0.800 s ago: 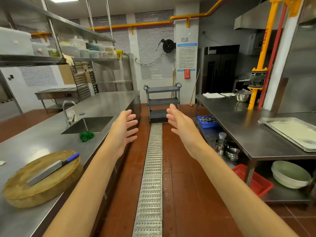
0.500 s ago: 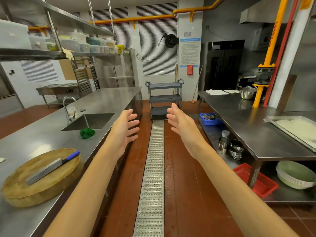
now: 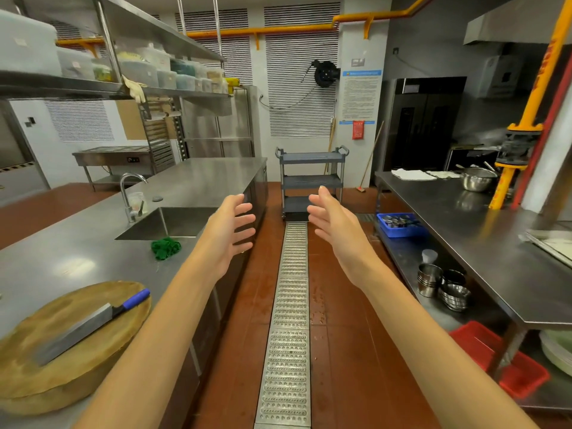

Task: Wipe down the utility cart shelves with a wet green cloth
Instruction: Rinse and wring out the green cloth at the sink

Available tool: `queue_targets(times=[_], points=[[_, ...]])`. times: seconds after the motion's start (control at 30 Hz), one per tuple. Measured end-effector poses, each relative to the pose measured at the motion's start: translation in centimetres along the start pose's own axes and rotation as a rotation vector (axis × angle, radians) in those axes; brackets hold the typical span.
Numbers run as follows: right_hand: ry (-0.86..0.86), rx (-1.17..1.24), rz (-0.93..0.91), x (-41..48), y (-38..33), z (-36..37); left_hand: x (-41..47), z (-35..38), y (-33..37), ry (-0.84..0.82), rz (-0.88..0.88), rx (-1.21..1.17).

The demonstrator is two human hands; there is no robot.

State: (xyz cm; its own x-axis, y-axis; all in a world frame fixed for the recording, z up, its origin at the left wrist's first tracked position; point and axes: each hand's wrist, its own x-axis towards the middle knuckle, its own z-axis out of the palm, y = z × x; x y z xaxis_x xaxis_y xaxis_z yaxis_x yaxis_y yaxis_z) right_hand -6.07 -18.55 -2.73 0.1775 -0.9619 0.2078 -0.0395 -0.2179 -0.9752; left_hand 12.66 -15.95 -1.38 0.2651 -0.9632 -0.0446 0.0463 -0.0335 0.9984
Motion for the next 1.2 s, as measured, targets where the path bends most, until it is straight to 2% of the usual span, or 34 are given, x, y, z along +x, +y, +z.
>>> queue_targets(times=[0.33,0.6,0.8,1.2], points=[[0.004,0.006,0.017,9.2,2.4,5.9,10.4,-5.3,-0.3,0.006,0.001,0.084],[0.014,0.015,0.029,16.9,5.1,8.0,17.9,-6.9,-2.0,0.016,-0.042,0.052],[-0.014,0.008,0.040,24.1,7.8,8.2,25.4,-7.1,-3.2,0.006,-0.073,0.085],[-0.087,0.055,0.036,41.9,10.6,6.2,42.4,-4.8,-0.7,0.145,-0.031,0.075]])
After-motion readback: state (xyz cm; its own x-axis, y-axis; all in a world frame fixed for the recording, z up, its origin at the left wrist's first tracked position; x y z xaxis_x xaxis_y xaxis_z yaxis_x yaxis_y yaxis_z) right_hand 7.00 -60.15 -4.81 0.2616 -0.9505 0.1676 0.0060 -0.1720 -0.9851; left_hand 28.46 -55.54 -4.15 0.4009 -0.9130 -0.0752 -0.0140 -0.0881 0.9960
